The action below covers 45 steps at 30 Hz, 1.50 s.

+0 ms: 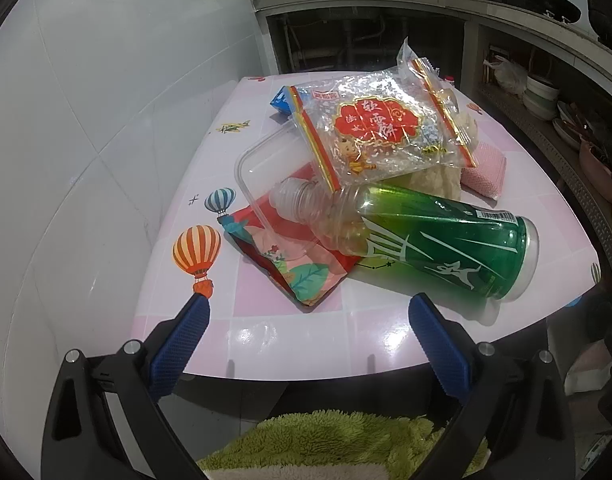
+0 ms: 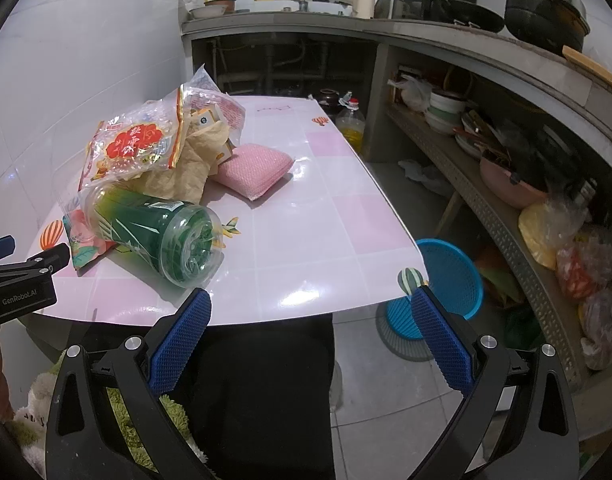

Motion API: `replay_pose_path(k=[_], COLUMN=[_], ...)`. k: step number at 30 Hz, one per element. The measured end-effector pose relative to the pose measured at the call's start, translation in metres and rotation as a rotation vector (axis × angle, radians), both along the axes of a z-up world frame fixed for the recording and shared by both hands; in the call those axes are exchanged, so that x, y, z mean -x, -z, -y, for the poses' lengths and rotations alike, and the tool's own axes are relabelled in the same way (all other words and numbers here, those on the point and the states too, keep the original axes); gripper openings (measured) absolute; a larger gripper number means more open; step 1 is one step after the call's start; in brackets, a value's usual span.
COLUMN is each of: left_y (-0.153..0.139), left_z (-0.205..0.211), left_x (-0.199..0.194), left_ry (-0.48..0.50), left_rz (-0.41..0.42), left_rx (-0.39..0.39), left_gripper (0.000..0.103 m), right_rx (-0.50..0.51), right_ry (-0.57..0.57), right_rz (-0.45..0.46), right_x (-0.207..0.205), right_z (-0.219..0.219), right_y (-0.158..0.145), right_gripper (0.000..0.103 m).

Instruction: Collect trash

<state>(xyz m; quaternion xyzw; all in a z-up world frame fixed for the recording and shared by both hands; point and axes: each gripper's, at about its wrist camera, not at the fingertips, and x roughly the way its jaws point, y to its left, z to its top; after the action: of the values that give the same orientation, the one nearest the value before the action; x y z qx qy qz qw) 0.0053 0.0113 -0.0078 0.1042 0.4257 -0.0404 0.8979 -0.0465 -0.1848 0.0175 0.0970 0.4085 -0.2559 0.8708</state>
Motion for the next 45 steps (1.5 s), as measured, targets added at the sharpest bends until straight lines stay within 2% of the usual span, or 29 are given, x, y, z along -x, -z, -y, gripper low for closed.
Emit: replay_pose_path(k=[24,34,40,43,45], left_y=[0.002,0.002,-0.007,-0.01,-0.013], left_z=[-0.005,-0.018,-0.045,-0.06,-0.072], left_x=[-0.002,-0.026,-0.054,-0.069,-0.077], left_ry=[-0.003,-0.013,-0.032,-0.004,0.048], left_rz=[-0.006,-0.02,-0.007,-0.017,-0.019], left_rx=[-0.007,0.022,0.087,0.165,0.268], left_gripper=[0.098,0.098,0.098,0.098,0.098], right_rx=[-0.007,-0.004,-0.006,-0.011,-0.037], right_ry=[0.002,0.004,-0.022,-0.049,-0.067], right_rz=[-0.002,0.004,0.088,0.129,0.144], right_x=[-0.001,-0.017,-0.042,-0.057,-0.069], right_z=[0.002,0.011,0.017,0.017,0.019], right_y=[0.002,-0.001,-0.021,-0.029,-0.032], right_gripper=[0.096,0.096,0.096,0.096,0.096])
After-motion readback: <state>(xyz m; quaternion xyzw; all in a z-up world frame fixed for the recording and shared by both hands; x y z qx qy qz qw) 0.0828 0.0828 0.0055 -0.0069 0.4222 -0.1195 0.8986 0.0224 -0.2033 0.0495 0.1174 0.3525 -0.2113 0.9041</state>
